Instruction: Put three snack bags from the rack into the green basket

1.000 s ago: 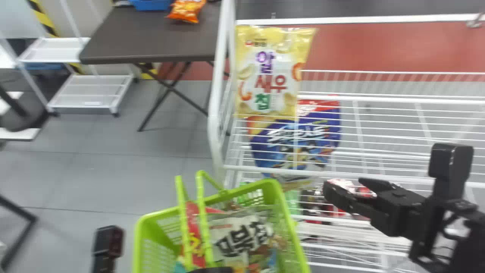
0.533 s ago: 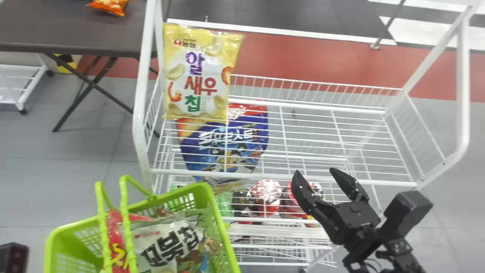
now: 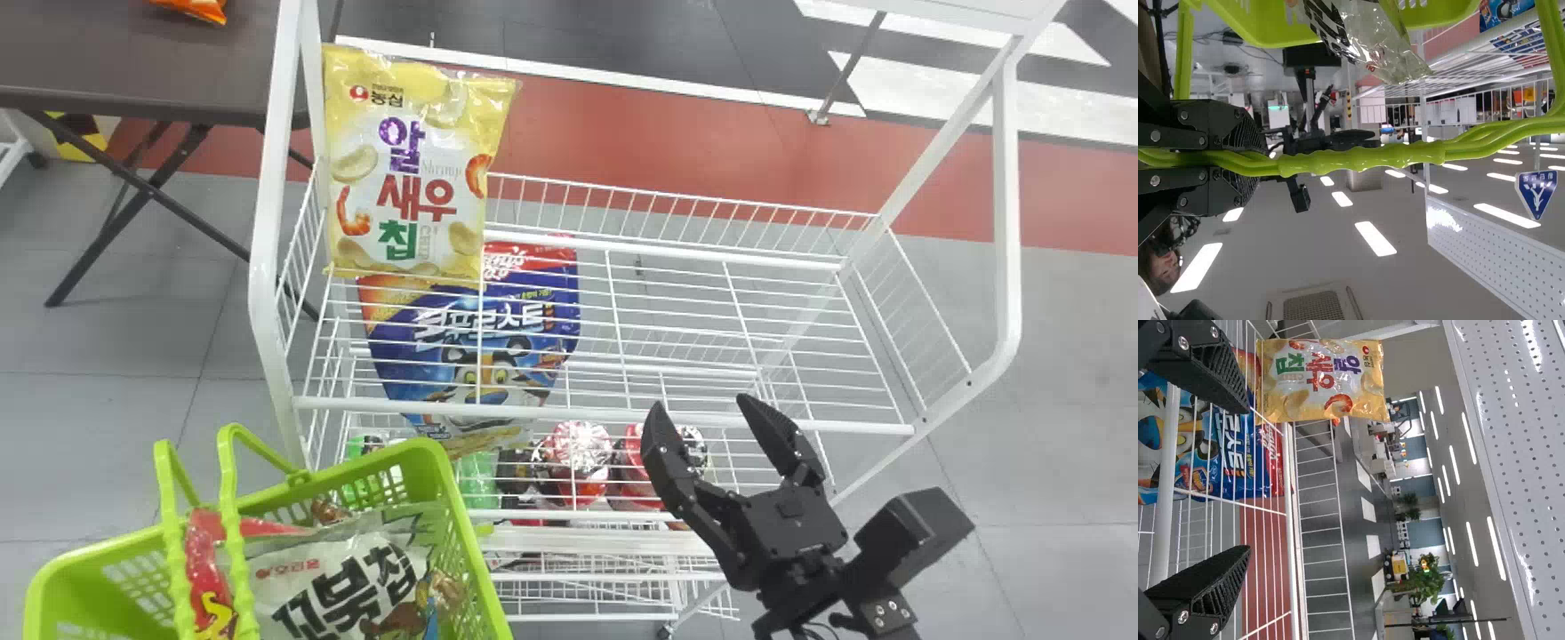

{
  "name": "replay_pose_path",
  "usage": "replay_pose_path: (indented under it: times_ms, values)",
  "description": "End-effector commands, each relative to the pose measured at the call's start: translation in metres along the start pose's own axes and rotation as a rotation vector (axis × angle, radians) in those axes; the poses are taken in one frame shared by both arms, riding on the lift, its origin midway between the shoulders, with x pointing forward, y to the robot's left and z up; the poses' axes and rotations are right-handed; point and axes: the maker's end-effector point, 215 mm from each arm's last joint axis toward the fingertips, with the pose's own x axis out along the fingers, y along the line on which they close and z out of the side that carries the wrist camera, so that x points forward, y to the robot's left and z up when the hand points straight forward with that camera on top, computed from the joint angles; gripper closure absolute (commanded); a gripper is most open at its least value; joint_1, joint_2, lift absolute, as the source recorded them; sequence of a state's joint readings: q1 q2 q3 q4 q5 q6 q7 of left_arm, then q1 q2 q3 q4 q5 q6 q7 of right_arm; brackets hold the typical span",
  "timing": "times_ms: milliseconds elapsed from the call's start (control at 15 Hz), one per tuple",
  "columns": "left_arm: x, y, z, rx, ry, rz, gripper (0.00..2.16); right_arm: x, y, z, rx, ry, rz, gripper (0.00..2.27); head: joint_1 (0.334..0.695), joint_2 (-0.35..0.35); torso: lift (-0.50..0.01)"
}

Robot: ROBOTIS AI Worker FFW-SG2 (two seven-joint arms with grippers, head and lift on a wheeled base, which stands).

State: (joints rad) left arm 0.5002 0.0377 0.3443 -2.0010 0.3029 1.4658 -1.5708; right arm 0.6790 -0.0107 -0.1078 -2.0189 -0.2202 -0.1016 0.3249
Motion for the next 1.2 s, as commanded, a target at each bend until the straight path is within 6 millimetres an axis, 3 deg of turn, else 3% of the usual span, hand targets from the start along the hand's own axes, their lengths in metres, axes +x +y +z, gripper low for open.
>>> replay_pose_path:
  times_ms: [0, 733, 1133]
  values:
    - [-0.003, -0.004, 0.001, 0.003, -0.007, -0.011, 2.15, 0.001, 0.007, -0.002, -0.005, 0.007, 0.009, 0.08, 0.695, -0.216, 0.0]
    - [-0.013, -0.003, -0.005, -0.009, -0.027, -0.003, 2.15, 0.002, 0.034, -0.008, 0.003, 0.022, 0.02, 0.08, 0.695, -0.136, 0.0]
    - [-0.013, -0.003, -0.007, -0.01, -0.026, -0.002, 2.15, 0.001, 0.039, -0.006, 0.008, 0.02, 0.021, 0.09, 0.695, -0.121, 0.0]
